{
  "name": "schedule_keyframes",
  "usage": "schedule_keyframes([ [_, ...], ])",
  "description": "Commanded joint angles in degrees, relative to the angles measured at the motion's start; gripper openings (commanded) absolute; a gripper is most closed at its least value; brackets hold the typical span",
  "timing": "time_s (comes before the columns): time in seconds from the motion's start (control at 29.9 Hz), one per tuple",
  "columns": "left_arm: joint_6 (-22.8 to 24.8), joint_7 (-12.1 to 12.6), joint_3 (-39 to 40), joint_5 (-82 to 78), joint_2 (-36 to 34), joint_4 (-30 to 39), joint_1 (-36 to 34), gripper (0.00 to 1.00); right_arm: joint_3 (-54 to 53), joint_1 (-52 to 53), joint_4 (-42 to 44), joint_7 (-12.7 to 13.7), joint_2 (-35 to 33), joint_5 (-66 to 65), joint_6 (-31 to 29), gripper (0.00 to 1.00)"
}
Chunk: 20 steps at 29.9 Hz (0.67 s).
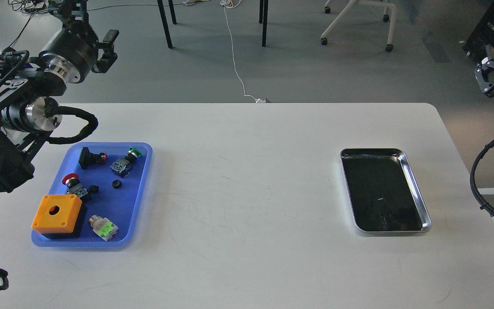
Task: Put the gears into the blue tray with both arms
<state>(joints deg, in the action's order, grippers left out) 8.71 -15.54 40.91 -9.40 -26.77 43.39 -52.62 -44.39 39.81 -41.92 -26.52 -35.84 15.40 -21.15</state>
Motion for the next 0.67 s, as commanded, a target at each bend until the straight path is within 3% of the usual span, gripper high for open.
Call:
schedule_keyframes([
  [0.0,3.94,0.16,3.64,4.9,3.91,-4.79,0.24,0.98,-6.13,-0.08,4.2,5.24,4.8,0.16,-0.03,0.99],
  [0.27,9.74,0.43,3.65,19.33,6.46,-12.44,1.64,0.98,-12.21,0.0,13.08,8.77,12.54,0.95,-2.74,0.99],
  [0.4,10.19,0.43,3.65,19.6,9.1,-17.19,1.91,0.98,-12.13,2.02,17.48,8.24,13.95,0.95,-4.07,0.99],
  [0.64,12.82,0.43,3.21,19.69,9.01,-17.72,2.0,0.98,-8.97,4.57,18.1,8.42,13.16,0.34,-5.39,0.99],
])
